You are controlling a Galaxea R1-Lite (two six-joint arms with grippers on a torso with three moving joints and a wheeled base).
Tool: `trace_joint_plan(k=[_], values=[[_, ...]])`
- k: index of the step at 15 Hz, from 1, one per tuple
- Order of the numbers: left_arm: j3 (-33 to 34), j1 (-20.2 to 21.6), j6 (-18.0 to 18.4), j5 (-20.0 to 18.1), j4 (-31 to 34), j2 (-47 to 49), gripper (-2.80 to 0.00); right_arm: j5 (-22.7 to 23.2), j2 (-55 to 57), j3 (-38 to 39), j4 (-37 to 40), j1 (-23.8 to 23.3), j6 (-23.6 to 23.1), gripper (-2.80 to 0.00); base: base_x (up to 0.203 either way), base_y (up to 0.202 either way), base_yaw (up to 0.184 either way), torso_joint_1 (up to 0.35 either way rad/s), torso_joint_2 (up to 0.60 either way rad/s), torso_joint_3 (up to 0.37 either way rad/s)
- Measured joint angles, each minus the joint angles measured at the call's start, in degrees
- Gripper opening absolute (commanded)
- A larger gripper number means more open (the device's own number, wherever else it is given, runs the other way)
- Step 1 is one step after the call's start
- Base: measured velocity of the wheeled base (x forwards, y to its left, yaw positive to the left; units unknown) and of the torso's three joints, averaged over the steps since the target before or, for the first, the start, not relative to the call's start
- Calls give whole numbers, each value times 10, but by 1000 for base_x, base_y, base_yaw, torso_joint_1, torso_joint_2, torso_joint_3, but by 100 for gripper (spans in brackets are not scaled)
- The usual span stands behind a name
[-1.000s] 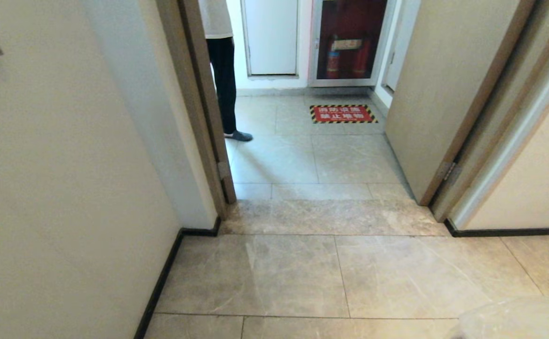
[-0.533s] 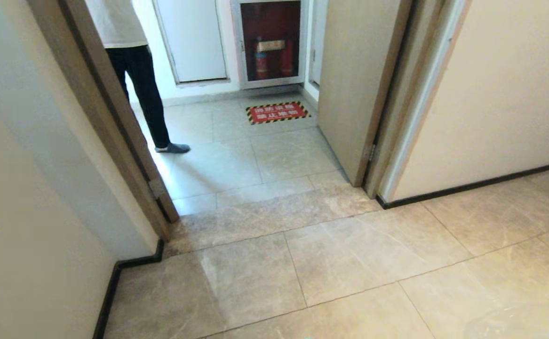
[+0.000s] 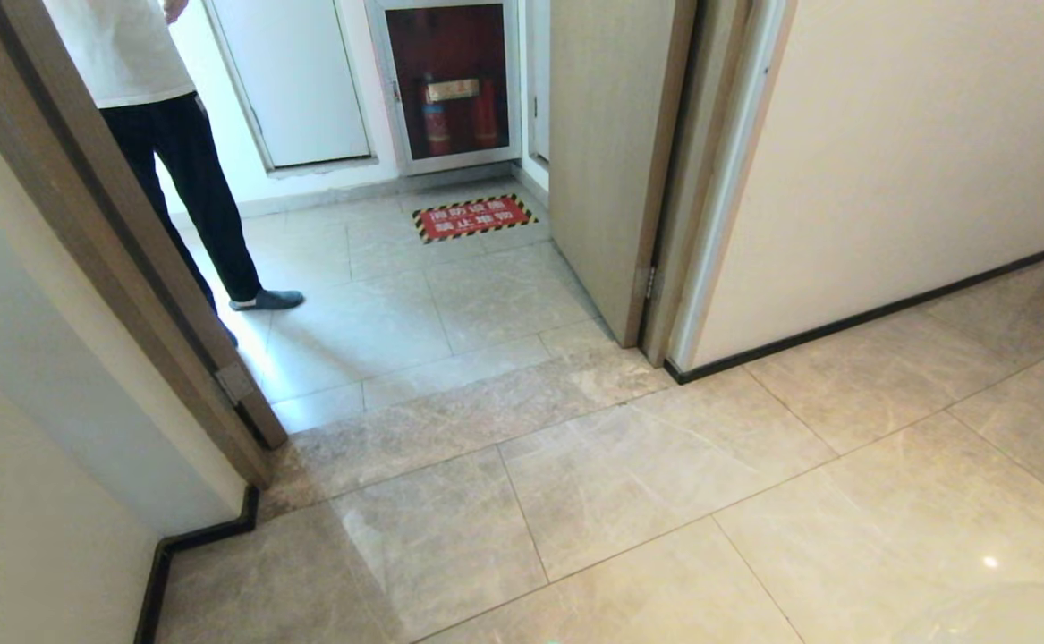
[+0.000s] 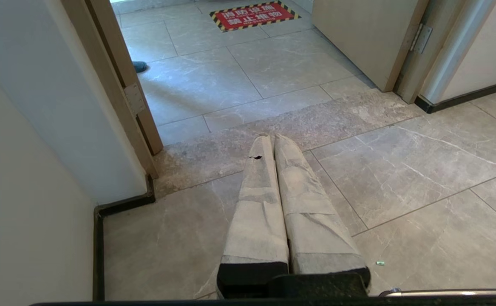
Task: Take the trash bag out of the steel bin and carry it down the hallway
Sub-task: Put the trash bag at the door
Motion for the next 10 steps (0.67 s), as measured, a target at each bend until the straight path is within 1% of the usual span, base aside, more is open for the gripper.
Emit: trace_joint_plan(k=[10], values=[[0,0,-1,0,0,0,-280,-1,0,0,0,0,1,-280,0,0,0,0,0,0]])
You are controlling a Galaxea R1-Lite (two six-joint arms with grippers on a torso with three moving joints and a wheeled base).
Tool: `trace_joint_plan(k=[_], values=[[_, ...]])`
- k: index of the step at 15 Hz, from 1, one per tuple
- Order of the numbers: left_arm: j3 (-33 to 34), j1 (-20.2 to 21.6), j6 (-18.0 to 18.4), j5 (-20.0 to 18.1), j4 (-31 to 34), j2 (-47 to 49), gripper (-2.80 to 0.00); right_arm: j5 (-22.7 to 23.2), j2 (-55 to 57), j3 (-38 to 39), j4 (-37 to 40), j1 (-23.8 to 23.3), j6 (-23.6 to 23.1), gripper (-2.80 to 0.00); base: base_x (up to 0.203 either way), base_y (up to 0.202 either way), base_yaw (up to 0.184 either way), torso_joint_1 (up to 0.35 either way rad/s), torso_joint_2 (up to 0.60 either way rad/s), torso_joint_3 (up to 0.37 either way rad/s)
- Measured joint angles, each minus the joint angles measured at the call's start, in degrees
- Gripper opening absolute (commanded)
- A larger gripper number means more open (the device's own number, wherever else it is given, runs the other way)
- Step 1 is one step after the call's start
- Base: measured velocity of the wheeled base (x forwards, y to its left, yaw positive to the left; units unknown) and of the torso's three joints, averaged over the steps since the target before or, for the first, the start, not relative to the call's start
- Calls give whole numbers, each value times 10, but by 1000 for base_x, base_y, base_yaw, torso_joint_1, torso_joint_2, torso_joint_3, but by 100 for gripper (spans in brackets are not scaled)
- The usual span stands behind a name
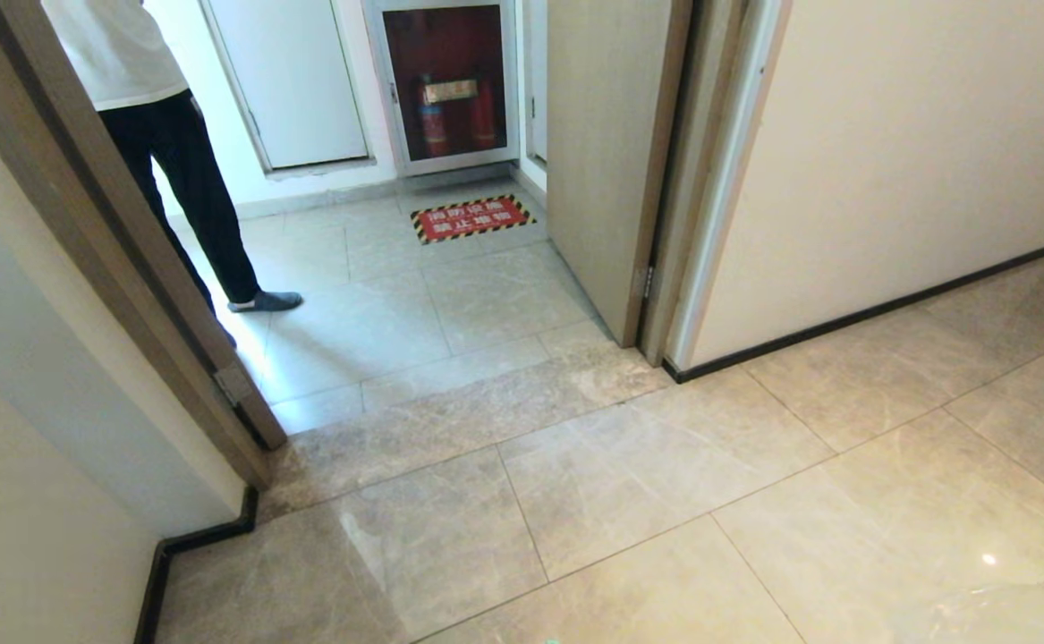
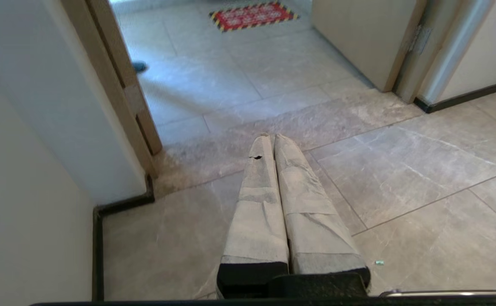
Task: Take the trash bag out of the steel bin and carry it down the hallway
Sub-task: Put the trash bag at the door
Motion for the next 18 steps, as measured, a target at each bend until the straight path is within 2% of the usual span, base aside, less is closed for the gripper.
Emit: trace_joint_plan(k=[18], values=[[0,0,-1,0,0,0,-280,0,0,0,0,0,0,-280,0,-9,170,3,2,2]])
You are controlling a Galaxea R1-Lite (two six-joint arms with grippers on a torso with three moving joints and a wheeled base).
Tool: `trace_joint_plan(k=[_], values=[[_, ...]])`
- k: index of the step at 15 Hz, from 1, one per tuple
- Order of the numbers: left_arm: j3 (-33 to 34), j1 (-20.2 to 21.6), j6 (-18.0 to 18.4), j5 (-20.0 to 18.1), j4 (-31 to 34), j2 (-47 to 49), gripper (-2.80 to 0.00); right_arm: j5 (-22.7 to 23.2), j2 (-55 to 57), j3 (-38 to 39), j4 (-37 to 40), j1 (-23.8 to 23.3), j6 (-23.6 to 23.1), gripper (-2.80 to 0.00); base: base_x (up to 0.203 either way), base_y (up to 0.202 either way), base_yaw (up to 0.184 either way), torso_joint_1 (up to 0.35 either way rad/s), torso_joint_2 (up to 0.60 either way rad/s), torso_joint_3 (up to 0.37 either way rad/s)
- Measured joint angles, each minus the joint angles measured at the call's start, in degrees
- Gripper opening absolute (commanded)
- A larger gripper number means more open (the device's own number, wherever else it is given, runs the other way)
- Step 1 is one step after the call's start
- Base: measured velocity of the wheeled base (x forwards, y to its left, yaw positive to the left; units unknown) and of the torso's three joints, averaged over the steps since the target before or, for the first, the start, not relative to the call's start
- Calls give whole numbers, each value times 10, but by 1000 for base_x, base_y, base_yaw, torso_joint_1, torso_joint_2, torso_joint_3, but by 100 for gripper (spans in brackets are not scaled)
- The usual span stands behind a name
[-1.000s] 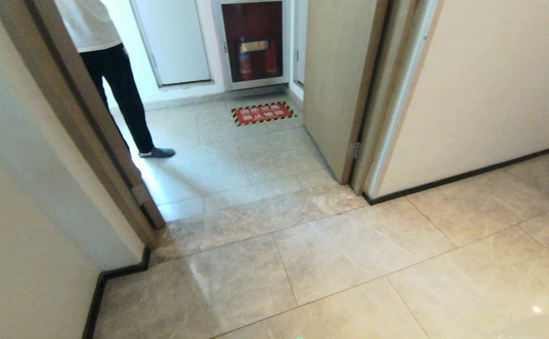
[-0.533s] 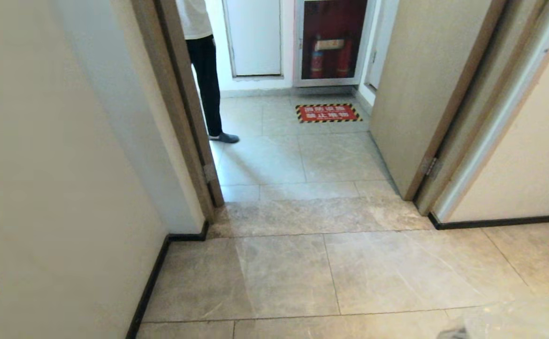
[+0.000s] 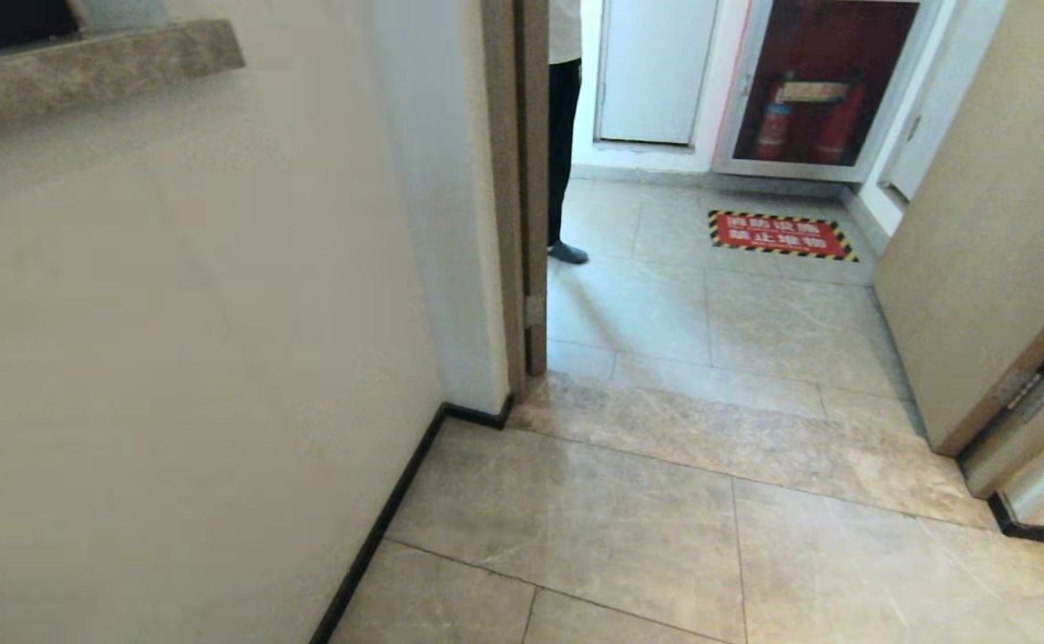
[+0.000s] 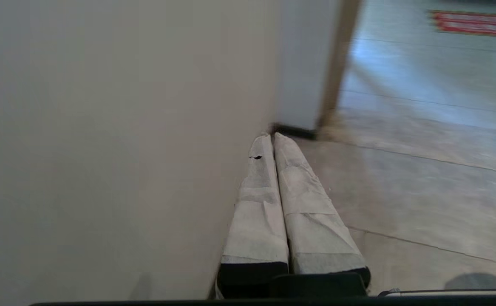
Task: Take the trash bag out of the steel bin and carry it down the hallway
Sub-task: Put the trash bag at the door
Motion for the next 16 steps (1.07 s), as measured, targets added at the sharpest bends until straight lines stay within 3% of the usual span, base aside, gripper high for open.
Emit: trace_joint_plan(k=[16], values=[[0,0,0,0,0,0,-280,0,0,0,0,0,0,-280,1,-8,173,1,2,2]])
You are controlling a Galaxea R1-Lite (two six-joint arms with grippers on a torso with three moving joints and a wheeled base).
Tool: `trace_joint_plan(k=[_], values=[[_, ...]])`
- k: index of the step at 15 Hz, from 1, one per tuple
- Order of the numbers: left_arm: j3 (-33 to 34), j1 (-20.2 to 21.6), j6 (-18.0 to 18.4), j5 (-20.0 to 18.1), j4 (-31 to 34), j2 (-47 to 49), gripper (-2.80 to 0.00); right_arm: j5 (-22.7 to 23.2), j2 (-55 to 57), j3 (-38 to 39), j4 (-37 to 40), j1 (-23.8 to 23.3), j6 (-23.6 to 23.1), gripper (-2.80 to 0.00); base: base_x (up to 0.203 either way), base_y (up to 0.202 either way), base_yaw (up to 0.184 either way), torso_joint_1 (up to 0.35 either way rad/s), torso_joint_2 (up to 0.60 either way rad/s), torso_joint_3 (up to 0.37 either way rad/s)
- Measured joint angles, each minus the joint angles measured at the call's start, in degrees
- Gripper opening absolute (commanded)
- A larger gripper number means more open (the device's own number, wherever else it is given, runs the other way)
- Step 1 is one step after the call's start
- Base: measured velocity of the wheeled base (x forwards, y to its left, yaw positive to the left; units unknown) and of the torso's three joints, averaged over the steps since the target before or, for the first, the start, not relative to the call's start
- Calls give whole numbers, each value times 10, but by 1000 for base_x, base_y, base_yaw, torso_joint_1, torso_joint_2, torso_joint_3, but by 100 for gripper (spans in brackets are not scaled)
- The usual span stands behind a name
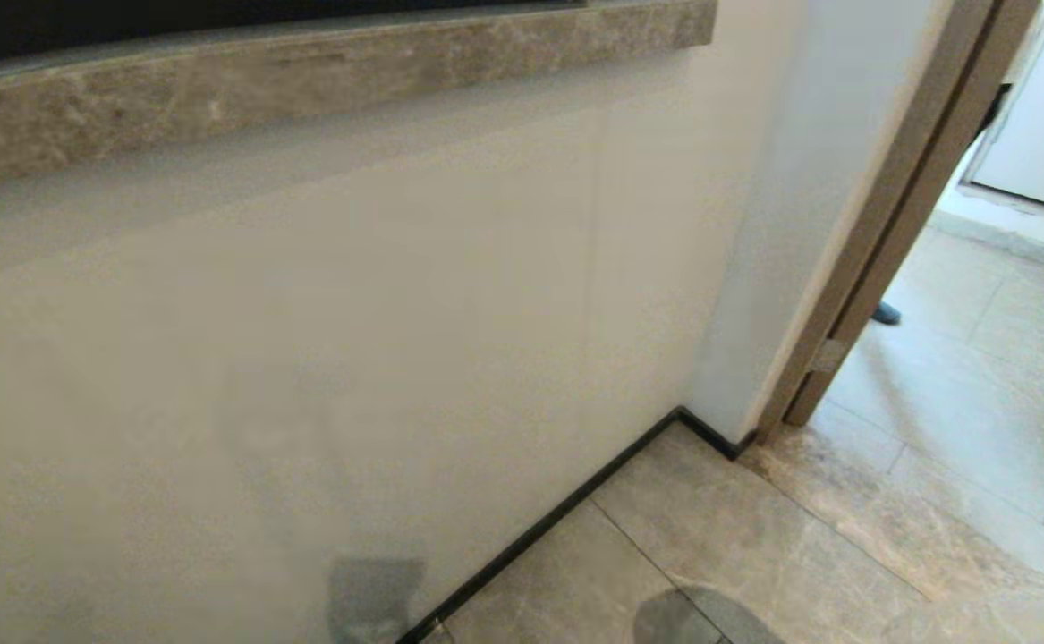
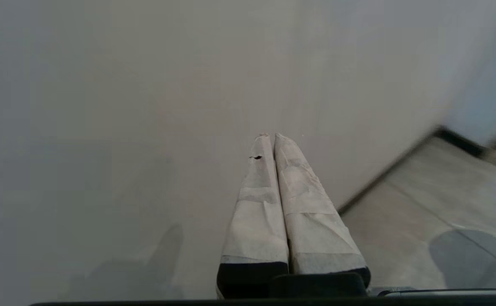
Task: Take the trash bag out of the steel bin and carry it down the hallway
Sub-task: Put the trash bag at the door
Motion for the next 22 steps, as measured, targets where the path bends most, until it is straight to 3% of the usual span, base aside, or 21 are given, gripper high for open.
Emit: trace_joint_plan(k=[22], values=[[0,0,0,0,0,0,-280,1,0,0,0,0,3,-280,0,-8,159,2,1,3]])
